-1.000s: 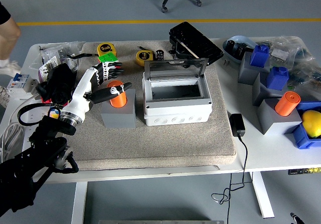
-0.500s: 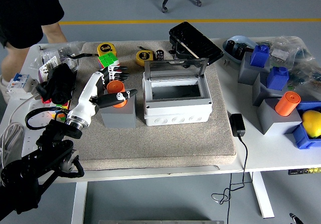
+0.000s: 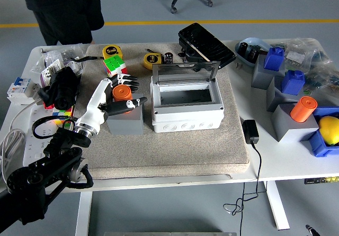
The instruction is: Fetch the battery,place it into the box,close the lid of the box
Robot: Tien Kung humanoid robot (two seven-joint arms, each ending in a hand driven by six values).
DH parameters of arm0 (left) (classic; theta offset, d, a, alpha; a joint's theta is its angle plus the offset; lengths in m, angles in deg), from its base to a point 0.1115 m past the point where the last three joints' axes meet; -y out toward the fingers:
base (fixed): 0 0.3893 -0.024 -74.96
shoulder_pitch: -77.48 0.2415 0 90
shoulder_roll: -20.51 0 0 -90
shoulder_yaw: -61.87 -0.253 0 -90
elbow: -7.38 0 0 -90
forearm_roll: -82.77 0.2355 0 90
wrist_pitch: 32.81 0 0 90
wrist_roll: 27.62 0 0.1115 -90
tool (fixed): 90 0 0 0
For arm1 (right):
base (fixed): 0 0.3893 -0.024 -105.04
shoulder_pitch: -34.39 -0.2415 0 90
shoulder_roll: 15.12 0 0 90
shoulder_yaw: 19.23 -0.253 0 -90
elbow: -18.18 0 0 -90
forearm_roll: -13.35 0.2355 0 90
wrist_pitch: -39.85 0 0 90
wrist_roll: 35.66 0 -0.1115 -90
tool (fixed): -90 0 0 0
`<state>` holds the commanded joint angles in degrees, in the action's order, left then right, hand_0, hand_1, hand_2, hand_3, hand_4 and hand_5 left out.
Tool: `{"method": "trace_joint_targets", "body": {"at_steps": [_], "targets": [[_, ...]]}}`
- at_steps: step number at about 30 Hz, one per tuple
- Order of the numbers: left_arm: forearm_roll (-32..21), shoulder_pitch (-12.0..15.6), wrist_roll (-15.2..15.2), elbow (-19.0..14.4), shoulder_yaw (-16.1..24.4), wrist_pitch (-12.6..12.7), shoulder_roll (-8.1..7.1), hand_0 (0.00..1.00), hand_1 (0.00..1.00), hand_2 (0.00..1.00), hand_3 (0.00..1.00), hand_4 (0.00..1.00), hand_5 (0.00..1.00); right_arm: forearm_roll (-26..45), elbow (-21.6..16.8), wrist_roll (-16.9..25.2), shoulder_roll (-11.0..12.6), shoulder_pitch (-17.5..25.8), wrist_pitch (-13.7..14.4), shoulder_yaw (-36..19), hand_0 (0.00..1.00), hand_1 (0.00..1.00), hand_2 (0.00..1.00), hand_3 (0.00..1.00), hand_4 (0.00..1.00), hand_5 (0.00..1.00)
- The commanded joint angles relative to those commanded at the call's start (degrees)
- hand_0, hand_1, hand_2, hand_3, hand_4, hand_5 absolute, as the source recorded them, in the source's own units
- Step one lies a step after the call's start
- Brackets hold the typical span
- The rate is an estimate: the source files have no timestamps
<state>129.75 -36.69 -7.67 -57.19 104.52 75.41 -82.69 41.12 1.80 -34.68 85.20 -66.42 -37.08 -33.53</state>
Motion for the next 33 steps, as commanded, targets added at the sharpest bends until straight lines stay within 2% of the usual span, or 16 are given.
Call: {"method": "trace_joint_targets", "body": {"at_steps": [2, 3, 8, 9, 14, 15, 20, 21, 26, 27, 33], "targets": [[-0.7, -0.2, 0.0, 0.2, -0.2, -0.2, 0.00, 0.529, 0.521, 0.533, 0.537, 0.990, 0.002, 0.0, 0.0, 0.0, 0.0, 0.0, 0.0, 0.0, 0.662, 0.640, 0.650, 0.539, 0.884, 0.443], [-1.0, -0.2, 0.0, 0.2, -0.2, -0.3, 0.01, 0.499, 0.477, 0.486, 0.492, 0.983, 0.002, 0.1, 0.0, 0.0, 0.0, 0.0, 0.0, 0.0, 0.661, 0.640, 0.650, 0.539, 0.884, 0.444], [-3.0, -0.6, -0.3, 1.0, -0.7, -0.9, 0.22, 0.499, 0.477, 0.486, 0.492, 0.983, 0.002, 0.1, 0.0, 0.0, 0.0, 0.0, 0.0, 0.0, 0.661, 0.640, 0.650, 0.539, 0.884, 0.444], [-3.3, -0.7, -0.3, 1.1, -0.8, -0.9, 0.25, 0.431, 0.413, 0.408, 0.406, 0.978, 0.002, 0.0, 0.0, 0.0, 0.0, -0.1, 0.0, 0.0, 0.662, 0.640, 0.650, 0.539, 0.884, 0.444], [-4.6, -1.1, -0.5, 1.5, -1.6, -0.6, 0.39, 0.431, 0.413, 0.408, 0.406, 0.978, 0.002, 0.0, 0.0, 0.0, 0.0, -0.1, 0.0, 0.0, 0.662, 0.640, 0.650, 0.539, 0.884, 0.444], [-4.9, -1.3, -0.5, 1.7, -1.7, -0.6, 0.47, 0.327, 0.312, 0.302, 0.258, 0.775, 0.002, 0.1, 0.0, 0.0, 0.0, 0.0, -0.1, 0.1, 0.662, 0.640, 0.650, 0.539, 0.884, 0.444], [-5.1, -1.8, -0.8, 2.0, -1.7, -0.8, 0.87, 0.327, 0.312, 0.302, 0.258, 0.775, 0.002, 0.1, 0.0, 0.0, 0.0, -0.1, -0.1, 0.2, 0.662, 0.640, 0.650, 0.539, 0.884, 0.444], [-5.1, -1.9, -0.9, 2.0, -1.8, -1.0, 0.96, 0.267, 0.242, 0.217, 0.176, 0.434, 0.002, 0.2, 0.0, 0.0, 0.0, -0.1, -0.1, 0.2, 0.662, 0.640, 0.650, 0.539, 0.884, 0.443], [-4.8, -2.3, -1.2, 2.2, -2.2, -1.8, 1.23, 0.267, 0.242, 0.217, 0.176, 0.434, 0.002, 0.1, -0.1, 0.0, 0.0, -0.1, -0.1, 0.1, 0.662, 0.640, 0.650, 0.539, 0.884, 0.443], [-4.8, -2.3, -1.2, 2.2, -2.3, -1.9, 1.28, 0.230, 0.207, 0.196, 0.172, 0.314, 0.002, 0.2, -0.1, 0.0, 0.0, -0.1, -0.1, 0.2, 0.662, 0.640, 0.649, 0.539, 0.884, 0.443], [-5.1, -2.4, -1.2, 2.2, -2.4, -2.1, 1.40, 0.225, 0.200, 0.199, 0.173, 0.292, 0.002, 0.2, -0.1, 0.0, 0.0, -0.1, -0.1, 0.2, 0.661, 0.640, 0.649, 0.539, 0.884, 0.442]]}}
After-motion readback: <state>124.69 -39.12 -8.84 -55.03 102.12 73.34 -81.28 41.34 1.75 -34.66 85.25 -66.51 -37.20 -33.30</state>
